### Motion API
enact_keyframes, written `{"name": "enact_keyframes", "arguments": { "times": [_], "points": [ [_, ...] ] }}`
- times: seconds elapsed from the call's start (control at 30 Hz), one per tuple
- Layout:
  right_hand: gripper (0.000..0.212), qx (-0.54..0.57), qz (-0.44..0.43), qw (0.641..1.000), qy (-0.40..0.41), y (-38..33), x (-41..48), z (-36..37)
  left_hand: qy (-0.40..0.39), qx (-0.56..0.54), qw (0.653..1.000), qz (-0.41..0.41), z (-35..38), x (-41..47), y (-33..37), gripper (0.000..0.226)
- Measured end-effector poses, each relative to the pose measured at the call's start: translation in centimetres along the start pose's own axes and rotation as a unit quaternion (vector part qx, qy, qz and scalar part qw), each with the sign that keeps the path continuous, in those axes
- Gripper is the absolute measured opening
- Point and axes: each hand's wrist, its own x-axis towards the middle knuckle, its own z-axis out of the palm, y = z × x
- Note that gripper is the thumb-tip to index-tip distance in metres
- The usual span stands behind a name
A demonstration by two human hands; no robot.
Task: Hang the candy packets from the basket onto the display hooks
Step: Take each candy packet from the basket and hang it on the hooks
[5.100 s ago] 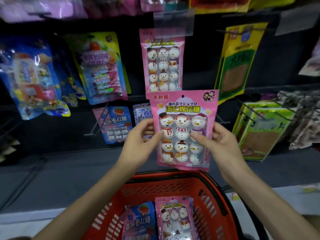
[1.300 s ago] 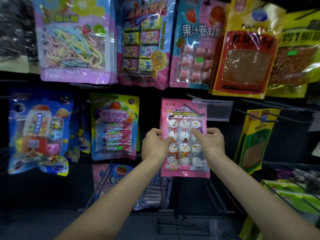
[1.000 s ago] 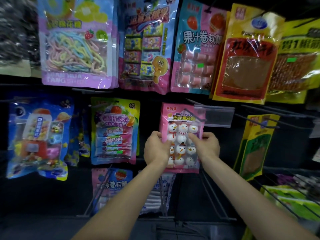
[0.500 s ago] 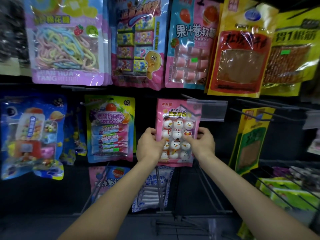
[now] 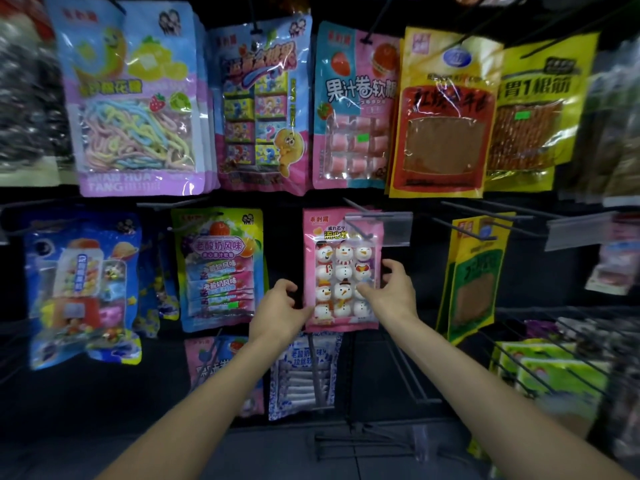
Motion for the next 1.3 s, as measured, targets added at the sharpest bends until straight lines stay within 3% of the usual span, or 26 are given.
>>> {"name": "enact_keyframes", "arguments": {
  "times": [0.27,0.47,0.6,0.77,0.9,1.03,1.13,1.23,1.3],
  "points": [
    [0.079,-0.068,-0.108,0.987,-0.102,-1.0,-7.7,-4.9,-0.041,0.172,0.974,0.138,-3.9,-7.8,-0.3,0.057],
    [0.090,-0.166,-0.212,0.928,-0.256,0.9,-15.9,-8.4,-0.127,0.250,0.940,0.194,-5.3,-15.9,-3.2,0.074],
    [0.100,-0.226,-0.175,0.885,-0.367,3.2,-21.2,-9.5,-0.152,0.265,0.923,0.234,-5.1,-20.7,-6.6,0.081],
    [0.097,-0.263,-0.160,0.846,-0.435,9.1,-26.3,-9.3,-0.187,0.268,0.913,0.244,-3.8,-25.0,-11.2,0.086],
    [0.091,-0.285,-0.105,0.829,-0.470,14.2,-28.7,-7.6,-0.208,0.279,0.909,0.228,-2.6,-27.2,-14.8,0.081],
    [0.088,-0.298,0.037,0.816,-0.495,19.3,-31.0,-5.1,-0.230,0.308,0.896,0.221,-1.4,-28.4,-18.2,0.075],
    [0.074,-0.326,0.129,0.786,-0.510,23.0,-32.7,-3.6,-0.262,0.323,0.883,0.217,-0.6,-28.8,-20.0,0.074],
    [0.070,-0.357,0.209,0.764,-0.494,26.5,-33.8,-2.0,-0.278,0.333,0.875,0.214,-0.1,-28.9,-21.0,0.070],
    [0.079,-0.376,0.250,0.762,-0.465,28.3,-34.4,-0.9,-0.289,0.340,0.869,0.214,0.1,-28.8,-21.4,0.067]
  ]
}}
